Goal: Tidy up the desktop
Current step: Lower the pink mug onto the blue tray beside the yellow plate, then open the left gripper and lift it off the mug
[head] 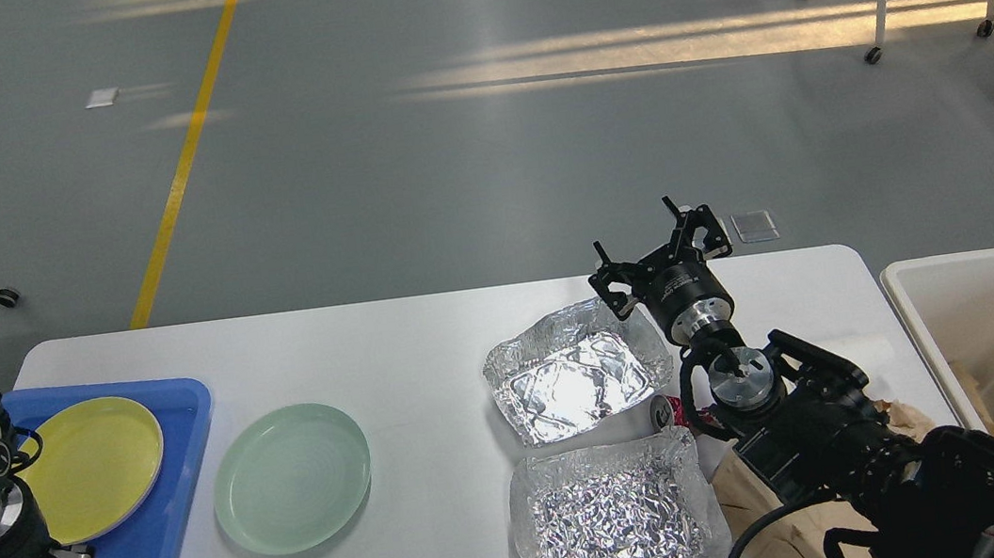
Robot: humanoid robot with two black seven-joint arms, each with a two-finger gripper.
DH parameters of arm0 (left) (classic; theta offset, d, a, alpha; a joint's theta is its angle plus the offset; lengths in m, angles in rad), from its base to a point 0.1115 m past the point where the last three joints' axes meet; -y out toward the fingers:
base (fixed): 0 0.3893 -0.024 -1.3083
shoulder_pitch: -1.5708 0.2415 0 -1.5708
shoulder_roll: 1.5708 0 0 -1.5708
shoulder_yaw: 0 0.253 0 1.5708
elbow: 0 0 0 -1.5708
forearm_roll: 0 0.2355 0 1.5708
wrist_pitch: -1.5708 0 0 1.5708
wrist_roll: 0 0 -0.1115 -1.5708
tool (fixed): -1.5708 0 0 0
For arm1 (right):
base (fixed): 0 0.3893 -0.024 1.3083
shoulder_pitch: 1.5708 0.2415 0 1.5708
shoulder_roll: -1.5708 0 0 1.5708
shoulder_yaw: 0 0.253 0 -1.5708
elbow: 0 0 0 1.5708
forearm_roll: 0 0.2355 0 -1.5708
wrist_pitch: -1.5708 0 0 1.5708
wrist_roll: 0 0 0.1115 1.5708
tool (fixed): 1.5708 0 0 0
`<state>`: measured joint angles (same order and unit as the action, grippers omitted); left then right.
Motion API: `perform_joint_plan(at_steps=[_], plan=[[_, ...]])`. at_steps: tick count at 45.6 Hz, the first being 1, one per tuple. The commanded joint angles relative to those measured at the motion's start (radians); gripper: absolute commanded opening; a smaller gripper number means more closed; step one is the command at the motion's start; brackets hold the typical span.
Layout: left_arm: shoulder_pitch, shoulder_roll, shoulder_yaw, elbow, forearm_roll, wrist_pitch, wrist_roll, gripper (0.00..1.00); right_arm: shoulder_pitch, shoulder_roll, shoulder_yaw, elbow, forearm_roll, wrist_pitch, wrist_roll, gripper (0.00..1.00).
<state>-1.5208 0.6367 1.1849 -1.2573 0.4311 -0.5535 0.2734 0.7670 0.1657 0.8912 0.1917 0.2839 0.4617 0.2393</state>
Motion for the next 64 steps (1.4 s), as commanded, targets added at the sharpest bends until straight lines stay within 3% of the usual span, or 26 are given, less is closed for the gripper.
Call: perform_joint_plan(at_steps=[1,12,21,42,49,60,64], plan=[[0.071,0.02,-0.062,0.004,0.009,0.038,0.001,0.0,0.0,0.0,0.0,0.0,0.0,0.0,0.0,1.0],[0.129,0.04,-0.157,0.004,0.005,0.033,0.0,0.07,0.0,0.0,0.0,0.0,0.0,0.0,0.0,1.0],[0.133,0.044,-0.16,0.002,-0.005,0.024,-0.002,0.38,0.0,0.0,0.0,0.0,0.0,0.0,0.0,1.0],[0.11,0.09,-0.16,0.002,-0.006,0.012,-0.014,0.85,0.0,0.0,0.0,0.0,0.0,0.0,0.0,1.0],[0.021,0.132,-0.157,0.002,-0.006,-0.077,-0.017,0.89,0.0,0.0,0.0,0.0,0.0,0.0,0.0,1.0],[-0.166,0.147,-0.143,-0.002,-0.038,-0.396,-0.02,0.89,0.0,0.0,0.0,0.0,0.0,0.0,0.0,1.0],[-0.229,0.144,-0.14,-0.004,-0.063,-0.406,-0.02,0.89,0.0,0.0,0.0,0.0,0.0,0.0,0.0,1.0]])
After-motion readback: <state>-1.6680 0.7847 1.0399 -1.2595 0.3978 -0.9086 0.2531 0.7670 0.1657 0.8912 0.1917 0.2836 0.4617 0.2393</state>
